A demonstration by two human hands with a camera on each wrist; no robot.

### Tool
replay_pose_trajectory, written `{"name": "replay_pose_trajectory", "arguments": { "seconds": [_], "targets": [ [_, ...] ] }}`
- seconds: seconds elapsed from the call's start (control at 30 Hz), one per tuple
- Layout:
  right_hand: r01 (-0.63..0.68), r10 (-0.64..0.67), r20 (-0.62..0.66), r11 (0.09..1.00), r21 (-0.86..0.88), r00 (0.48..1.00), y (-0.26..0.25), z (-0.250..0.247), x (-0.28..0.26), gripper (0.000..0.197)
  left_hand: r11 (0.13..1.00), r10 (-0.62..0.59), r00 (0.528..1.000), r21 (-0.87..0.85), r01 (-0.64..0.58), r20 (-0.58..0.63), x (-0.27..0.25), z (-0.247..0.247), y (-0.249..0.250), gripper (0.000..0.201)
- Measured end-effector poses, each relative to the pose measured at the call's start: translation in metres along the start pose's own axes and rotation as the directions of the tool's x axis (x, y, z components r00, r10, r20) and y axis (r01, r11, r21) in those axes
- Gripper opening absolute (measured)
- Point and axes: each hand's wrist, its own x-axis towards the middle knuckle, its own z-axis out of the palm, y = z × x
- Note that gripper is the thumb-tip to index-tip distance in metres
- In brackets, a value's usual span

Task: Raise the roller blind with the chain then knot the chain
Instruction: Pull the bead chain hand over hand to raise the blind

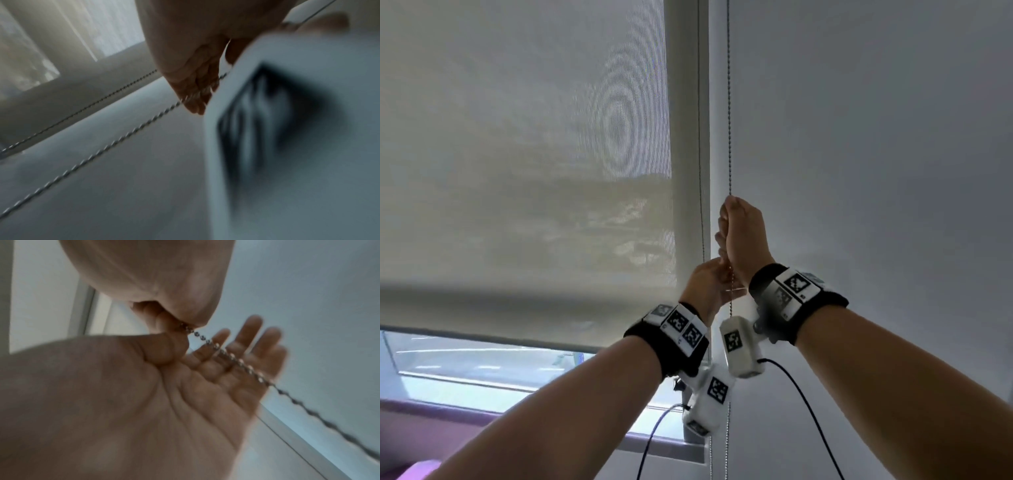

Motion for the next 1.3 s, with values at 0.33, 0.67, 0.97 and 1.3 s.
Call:
{"name": "replay_pose_trajectory", "arguments": {
  "seconds": [0.33,0.67,0.97,1.3],
  "targets": [
    [-0.107,0.107,-0.01,0.994,-0.01,0.994,0.044,-0.031,-0.042,0.039,0.995,0.097,0.994,-0.022,-0.096,0.052,0.013,0.004,0.031,0.029],
    [-0.065,0.064,-0.046,0.998,-0.017,0.997,0.081,-0.042,-0.075,0.037,0.984,0.029,0.997,-0.175,-0.016,0.073,0.022,0.038,0.069,0.042],
    [-0.048,0.062,0.139,0.994,-0.1,0.988,0.071,-0.049,-0.079,0.033,0.988,0.157,0.987,-0.008,-0.157,0.019,0.022,0.042,0.072,0.035],
    [0.18,-0.115,0.206,0.926,-0.332,0.972,0.028,-0.063,-0.037,0.031,0.989,0.137,0.989,-0.056,-0.134,0.049,0.013,0.032,0.057,0.034]
  ]
}}
